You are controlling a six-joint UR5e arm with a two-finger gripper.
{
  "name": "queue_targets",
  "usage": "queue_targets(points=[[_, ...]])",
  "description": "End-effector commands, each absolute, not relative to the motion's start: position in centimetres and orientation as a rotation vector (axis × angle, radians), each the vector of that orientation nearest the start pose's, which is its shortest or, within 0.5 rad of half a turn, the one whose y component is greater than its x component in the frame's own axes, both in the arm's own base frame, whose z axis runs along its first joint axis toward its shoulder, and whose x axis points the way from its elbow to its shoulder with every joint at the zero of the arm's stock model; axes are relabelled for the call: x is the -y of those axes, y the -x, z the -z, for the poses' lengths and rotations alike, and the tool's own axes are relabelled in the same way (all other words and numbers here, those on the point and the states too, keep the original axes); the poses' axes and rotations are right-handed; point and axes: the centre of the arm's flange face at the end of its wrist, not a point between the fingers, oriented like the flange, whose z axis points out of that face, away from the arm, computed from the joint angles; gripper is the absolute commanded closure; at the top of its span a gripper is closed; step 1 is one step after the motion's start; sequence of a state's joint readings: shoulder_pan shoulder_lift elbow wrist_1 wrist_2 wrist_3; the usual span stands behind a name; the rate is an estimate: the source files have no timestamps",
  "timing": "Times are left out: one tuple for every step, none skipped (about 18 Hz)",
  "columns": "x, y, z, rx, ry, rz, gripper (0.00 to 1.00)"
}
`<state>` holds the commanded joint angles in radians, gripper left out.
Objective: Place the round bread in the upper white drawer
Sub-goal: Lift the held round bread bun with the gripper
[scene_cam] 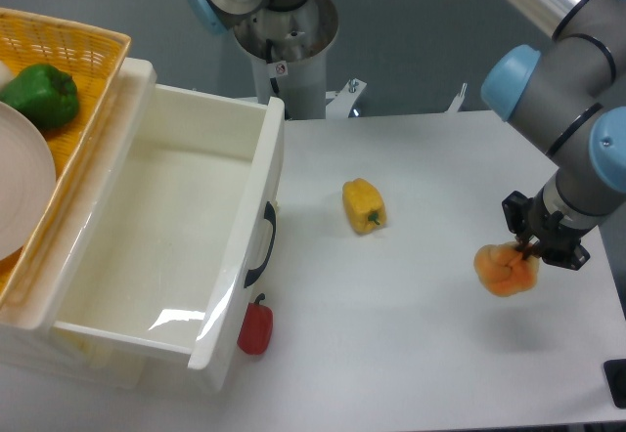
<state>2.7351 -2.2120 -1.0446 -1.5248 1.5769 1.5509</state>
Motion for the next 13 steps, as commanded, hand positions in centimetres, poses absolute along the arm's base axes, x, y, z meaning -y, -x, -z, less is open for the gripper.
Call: queue_targets(points=[[-41.5,62.2,-35.1,-0.615,3.1,0.107,1.0],[-41.8,62.1,-35.1,-0.619,3.1,0.107,1.0],[-42.0,61.9,-35.1,-0.624,3.099,0.109,1.0],[-42.4,61.6,-35.2,-0.624,3.098,0.107,0.99],[-43.2,61.0,-35.3,-0.635,3.094,0.103,0.97],[-43.9,60.5,-35.3,-0.655,3.092,0.102,0.96],[-44.6,60.0,-35.7,-0.669,3.089,0.089,0.96],[-44.9,59.5,-36.3,-0.677,3.082,0.082,0.97],[-45.1,59.0,-37.2,-0.67,3.074,0.07,0.98],[-45.1,58.5,-38.0,-0.647,3.06,0.073,0.99],[-45.1,58.0,-38.7,-0.61,3.049,0.09,1.0],[-45.2,57.3,-39.7,-0.578,3.036,0.09,1.0],[-45.3,56.7,-40.7,-0.549,3.024,0.081,1.0]])
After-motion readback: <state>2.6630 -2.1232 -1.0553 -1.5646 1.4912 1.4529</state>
